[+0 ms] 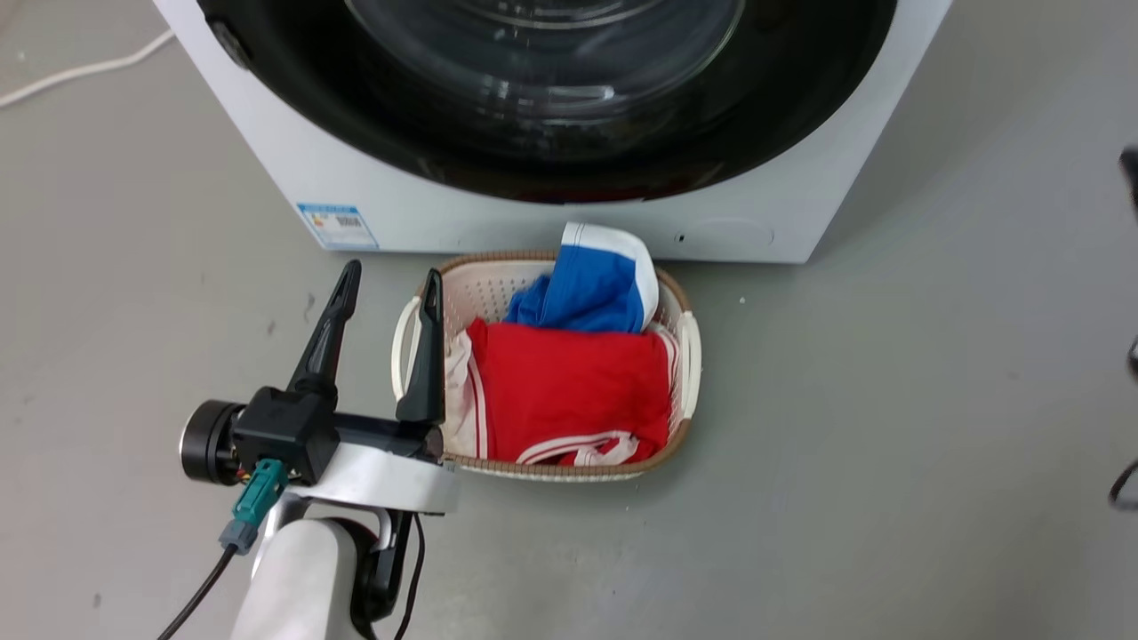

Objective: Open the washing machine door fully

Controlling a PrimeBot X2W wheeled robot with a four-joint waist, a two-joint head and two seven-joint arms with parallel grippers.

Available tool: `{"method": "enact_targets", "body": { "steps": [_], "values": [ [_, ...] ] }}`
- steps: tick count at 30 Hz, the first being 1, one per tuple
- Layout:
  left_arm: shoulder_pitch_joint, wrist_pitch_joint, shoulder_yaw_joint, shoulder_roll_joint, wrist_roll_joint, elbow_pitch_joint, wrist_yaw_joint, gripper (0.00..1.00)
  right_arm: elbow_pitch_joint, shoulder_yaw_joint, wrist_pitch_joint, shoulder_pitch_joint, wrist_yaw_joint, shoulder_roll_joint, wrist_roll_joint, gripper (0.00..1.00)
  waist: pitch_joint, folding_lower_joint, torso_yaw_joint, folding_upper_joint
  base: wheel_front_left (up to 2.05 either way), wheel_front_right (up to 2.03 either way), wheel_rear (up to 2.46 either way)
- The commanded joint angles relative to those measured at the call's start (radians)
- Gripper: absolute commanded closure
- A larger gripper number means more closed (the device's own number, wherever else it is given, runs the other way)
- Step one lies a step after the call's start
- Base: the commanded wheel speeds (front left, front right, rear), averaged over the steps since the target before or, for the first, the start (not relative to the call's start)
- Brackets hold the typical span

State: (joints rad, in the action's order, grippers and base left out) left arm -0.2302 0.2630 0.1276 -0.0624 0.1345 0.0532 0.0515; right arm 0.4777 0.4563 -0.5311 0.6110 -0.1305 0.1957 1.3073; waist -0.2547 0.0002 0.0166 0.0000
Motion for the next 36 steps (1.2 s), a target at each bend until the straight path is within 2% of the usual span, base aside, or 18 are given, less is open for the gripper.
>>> {"method": "enact_targets", "body": {
  "steps": [1, 9, 17, 25, 36],
  "values": [
    [-0.026, 0.003, 0.007, 0.002, -0.002, -0.011, -0.002, 0.0, 0.043, 0.006, -0.03, 0.092, 0.0, 0.028, -0.024, 1.0, -0.058, -0.0002, 0.023, 0.0, 0.0, 0.0, 0.0],
    [-0.072, 0.003, 0.028, 0.008, -0.002, -0.035, -0.004, 0.0, 0.161, -0.009, -0.124, 0.387, 0.0, 0.071, -0.158, 1.0, -0.137, -0.0002, 0.048, 0.0, 0.0, 0.0, 0.0],
    [-0.118, 0.003, 0.051, 0.011, 0.001, -0.061, -0.004, 0.0, 0.233, -0.023, -0.229, 0.65, 0.0, 0.052, -0.363, 1.0, -0.206, -0.0002, 0.076, 0.0, 0.0, 0.0, 0.0],
    [-0.142, 0.003, 0.078, 0.012, 0.008, -0.076, -0.009, 0.0, 0.235, -0.002, -0.307, 0.773, 0.0, 0.003, -0.555, 1.0, -0.249, -0.0002, 0.095, 0.0, 0.0, 0.0, 0.0],
    [-0.169, 0.003, 0.101, 0.012, 0.016, -0.092, -0.025, 0.0, 0.191, 0.116, -0.386, 0.848, 0.0, -0.082, -0.769, 1.0, -0.301, -0.0002, 0.103, 0.0, 0.0, 0.0, 0.0]
  ]
}}
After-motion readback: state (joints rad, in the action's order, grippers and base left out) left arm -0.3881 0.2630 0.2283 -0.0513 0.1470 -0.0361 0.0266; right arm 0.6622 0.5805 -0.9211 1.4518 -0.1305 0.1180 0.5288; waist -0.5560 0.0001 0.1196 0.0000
